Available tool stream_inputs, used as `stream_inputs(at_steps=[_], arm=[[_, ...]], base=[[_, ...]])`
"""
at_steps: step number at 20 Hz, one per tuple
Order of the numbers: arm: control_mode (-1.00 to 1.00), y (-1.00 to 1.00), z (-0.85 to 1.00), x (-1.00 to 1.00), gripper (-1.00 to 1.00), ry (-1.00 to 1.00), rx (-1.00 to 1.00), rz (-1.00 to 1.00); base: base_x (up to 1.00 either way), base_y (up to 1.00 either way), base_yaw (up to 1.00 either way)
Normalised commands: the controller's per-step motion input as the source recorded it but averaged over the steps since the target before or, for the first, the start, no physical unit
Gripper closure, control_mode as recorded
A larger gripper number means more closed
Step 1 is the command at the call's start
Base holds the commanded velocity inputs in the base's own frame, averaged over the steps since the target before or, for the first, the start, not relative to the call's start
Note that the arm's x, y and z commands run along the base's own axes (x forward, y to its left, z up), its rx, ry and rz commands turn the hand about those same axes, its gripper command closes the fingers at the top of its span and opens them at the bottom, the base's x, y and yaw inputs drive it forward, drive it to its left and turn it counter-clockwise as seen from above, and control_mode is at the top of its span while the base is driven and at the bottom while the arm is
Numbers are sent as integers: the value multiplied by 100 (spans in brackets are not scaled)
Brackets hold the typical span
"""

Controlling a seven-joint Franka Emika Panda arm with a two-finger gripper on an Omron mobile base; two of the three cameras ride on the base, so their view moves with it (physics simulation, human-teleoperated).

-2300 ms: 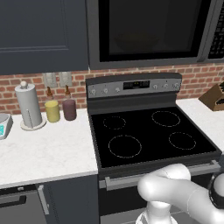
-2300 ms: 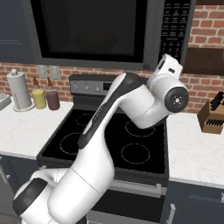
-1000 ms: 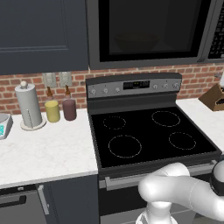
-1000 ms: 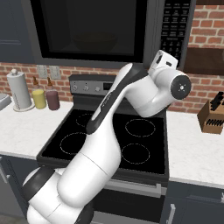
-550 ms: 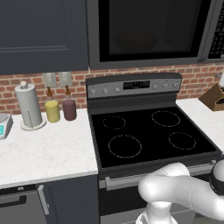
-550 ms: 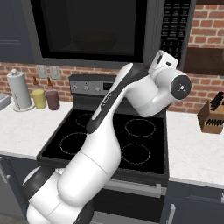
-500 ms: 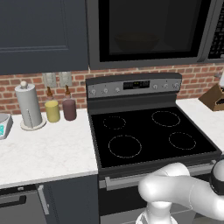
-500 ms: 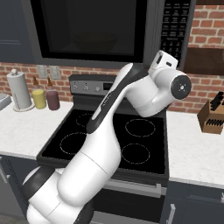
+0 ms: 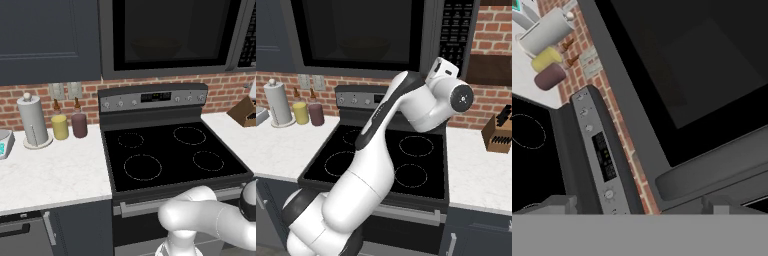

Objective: Open the microwave, place the bowl with waffle inside the microwave, then close the microwave door and turn it on.

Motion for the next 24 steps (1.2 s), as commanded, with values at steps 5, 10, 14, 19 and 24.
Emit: stream_inputs(at_steps=[5,10,14,19,24], arm=[[-100,-2,-3,1,-100,0,0,0],[-100,0,0,3,-100,0,0,0],[-100,0,0,4,-100,0,0,0],[-100,0,-1,9,-100,0,0,0],[-100,0,-1,10,-100,0,0,0]], base=[[0,0,0],[0,0,0],[0,0,0],[0,0,0],[0,0,0]])
